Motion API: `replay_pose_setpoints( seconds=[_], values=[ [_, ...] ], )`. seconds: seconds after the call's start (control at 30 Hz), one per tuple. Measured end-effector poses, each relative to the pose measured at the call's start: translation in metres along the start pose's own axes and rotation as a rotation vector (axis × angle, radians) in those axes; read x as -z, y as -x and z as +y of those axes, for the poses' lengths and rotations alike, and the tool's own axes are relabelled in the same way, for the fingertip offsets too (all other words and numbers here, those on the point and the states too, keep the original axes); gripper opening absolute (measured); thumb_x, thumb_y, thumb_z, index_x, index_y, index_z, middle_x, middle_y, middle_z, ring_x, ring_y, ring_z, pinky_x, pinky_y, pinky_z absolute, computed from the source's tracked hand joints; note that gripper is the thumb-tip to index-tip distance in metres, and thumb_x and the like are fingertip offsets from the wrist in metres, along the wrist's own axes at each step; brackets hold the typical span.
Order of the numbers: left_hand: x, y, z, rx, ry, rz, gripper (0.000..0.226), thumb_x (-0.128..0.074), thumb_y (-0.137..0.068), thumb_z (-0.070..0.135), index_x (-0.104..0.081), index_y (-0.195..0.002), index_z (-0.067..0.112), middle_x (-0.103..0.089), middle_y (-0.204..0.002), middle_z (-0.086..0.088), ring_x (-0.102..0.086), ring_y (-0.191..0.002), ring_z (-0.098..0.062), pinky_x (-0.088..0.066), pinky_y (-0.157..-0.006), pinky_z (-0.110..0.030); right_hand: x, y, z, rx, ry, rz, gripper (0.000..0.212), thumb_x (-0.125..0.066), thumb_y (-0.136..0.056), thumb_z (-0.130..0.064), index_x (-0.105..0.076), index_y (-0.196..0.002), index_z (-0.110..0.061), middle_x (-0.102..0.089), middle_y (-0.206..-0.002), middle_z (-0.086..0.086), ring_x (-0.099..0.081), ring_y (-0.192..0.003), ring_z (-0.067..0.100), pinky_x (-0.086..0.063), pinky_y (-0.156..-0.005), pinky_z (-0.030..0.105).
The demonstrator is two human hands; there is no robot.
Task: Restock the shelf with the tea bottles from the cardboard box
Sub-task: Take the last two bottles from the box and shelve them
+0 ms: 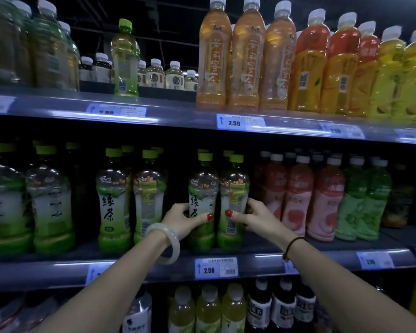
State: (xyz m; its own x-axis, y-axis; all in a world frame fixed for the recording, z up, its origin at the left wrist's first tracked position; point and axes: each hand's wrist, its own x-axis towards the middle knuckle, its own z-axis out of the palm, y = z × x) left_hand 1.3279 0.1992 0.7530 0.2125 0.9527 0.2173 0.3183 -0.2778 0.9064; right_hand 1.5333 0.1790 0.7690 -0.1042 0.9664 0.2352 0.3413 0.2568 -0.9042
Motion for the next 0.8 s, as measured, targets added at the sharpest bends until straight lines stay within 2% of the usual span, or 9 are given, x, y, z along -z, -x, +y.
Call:
replay_pose_setpoints(
  seconds=[0.2, 0.27, 0.33, 0.4, 0.5, 0.6, 0.67, 0.7, 0.8],
  values=[
    [0.000, 0.002, 0.005, 0.055, 0.027, 0.005, 0.038, -0.077, -0.075, 0.032, -0.066, -0.109, 0.019, -0.070, -0.105, 0.006, -0.064, -0.101, -0.011, -0.050, -0.092, -0.028, -0.004, 0.005, 0.002, -0.014, -0.073, 0.032, 0.025, -0.065, -0.087, -0.014, -0.058, -0.111, -0.014, -0.066, -0.100, -0.004, -0.062, -0.085, 0.001, -0.047, -0.056, 0.007],
    [0.001, 0.002, 0.004, 0.124, 0.029, 0.012, 0.044, -0.079, -0.073, 0.030, -0.066, -0.112, 0.014, -0.070, -0.108, 0.001, -0.064, -0.103, -0.015, -0.051, -0.094, -0.032, -0.005, 0.007, 0.002, -0.017, -0.040, 0.045, 0.028, -0.065, -0.087, -0.016, -0.061, -0.113, -0.010, -0.068, -0.101, -0.002, -0.063, -0.085, 0.001, -0.049, -0.058, 0.007],
    [0.003, 0.006, 0.008, 0.186, -0.066, -0.018, 0.063, -0.082, -0.069, 0.033, -0.060, -0.122, 0.009, -0.067, -0.120, -0.005, -0.063, -0.110, -0.020, -0.051, -0.098, -0.037, -0.005, 0.011, 0.000, -0.048, 0.119, 0.047, 0.027, -0.066, -0.086, -0.030, -0.066, -0.107, -0.013, -0.071, -0.097, -0.003, -0.064, -0.082, 0.002, -0.052, -0.065, 0.012],
    [0.008, 0.012, 0.017, 0.246, -0.279, -0.096, 0.077, -0.080, -0.069, 0.037, -0.048, -0.131, 0.004, -0.059, -0.128, -0.010, -0.058, -0.114, -0.025, -0.051, -0.093, -0.035, -0.004, 0.015, -0.002, -0.111, 0.361, 0.026, 0.022, -0.068, -0.083, -0.037, -0.069, -0.089, -0.016, -0.068, -0.079, -0.006, -0.061, -0.071, 0.005, -0.050, -0.064, 0.018],
    [0.023, 0.025, 0.036, 0.261, -0.577, -0.223, 0.047, -0.076, -0.077, 0.033, -0.057, -0.111, 0.007, -0.066, -0.114, -0.015, -0.063, -0.109, -0.031, -0.053, -0.082, -0.036, -0.007, 0.025, -0.018, -0.160, 0.637, -0.057, 0.021, -0.070, -0.083, -0.029, -0.061, -0.072, -0.013, -0.057, -0.067, -0.002, -0.054, -0.064, 0.010, -0.045, -0.059, 0.022],
    [0.043, 0.036, 0.050, 0.246, -0.661, -0.270, 0.048, -0.076, -0.077, 0.029, -0.063, -0.113, -0.002, -0.070, -0.095, -0.014, -0.067, -0.088, -0.027, -0.055, -0.078, -0.036, -0.015, 0.032, -0.044, -0.136, 0.863, -0.131, 0.026, -0.071, -0.079, -0.031, -0.063, -0.095, -0.011, -0.066, -0.089, 0.004, -0.063, -0.082, 0.017, -0.056, -0.073, 0.031],
    [0.057, 0.044, 0.057, 0.236, -0.730, -0.262, 0.044, -0.075, -0.078, 0.026, -0.064, -0.111, -0.001, -0.066, -0.081, -0.010, -0.060, -0.075, -0.023, -0.052, -0.069, -0.034, -0.026, 0.036, -0.066, -0.139, 0.927, -0.208, 0.024, -0.070, -0.082, -0.027, -0.058, -0.090, -0.008, -0.063, -0.081, 0.003, -0.061, -0.072, 0.017, -0.054, -0.060, 0.026],
    [0.064, 0.048, 0.060, 0.223, -0.776, -0.255, 0.038, -0.075, -0.078, 0.025, -0.066, -0.105, 0.000, -0.065, -0.076, -0.008, -0.059, -0.072, -0.022, -0.051, -0.068, -0.034, -0.034, 0.038, -0.077, -0.137, 0.930, -0.247, 0.022, -0.069, -0.083, -0.026, -0.057, -0.086, -0.008, -0.061, -0.076, 0.003, -0.060, -0.068, 0.017, -0.051, -0.055, 0.023],
    [0.082, 0.062, 0.068, 0.148, -0.960, -0.193, 0.020, -0.076, -0.075, 0.027, -0.064, -0.071, 0.011, -0.062, -0.067, -0.001, -0.061, -0.071, -0.021, -0.054, -0.072, -0.032, -0.062, 0.042, -0.105, -0.018, 0.955, -0.273, 0.022, -0.071, -0.082, -0.026, -0.059, -0.082, -0.007, -0.060, -0.076, 0.008, -0.059, -0.070, 0.022, -0.048, -0.060, 0.031]
  ],
)
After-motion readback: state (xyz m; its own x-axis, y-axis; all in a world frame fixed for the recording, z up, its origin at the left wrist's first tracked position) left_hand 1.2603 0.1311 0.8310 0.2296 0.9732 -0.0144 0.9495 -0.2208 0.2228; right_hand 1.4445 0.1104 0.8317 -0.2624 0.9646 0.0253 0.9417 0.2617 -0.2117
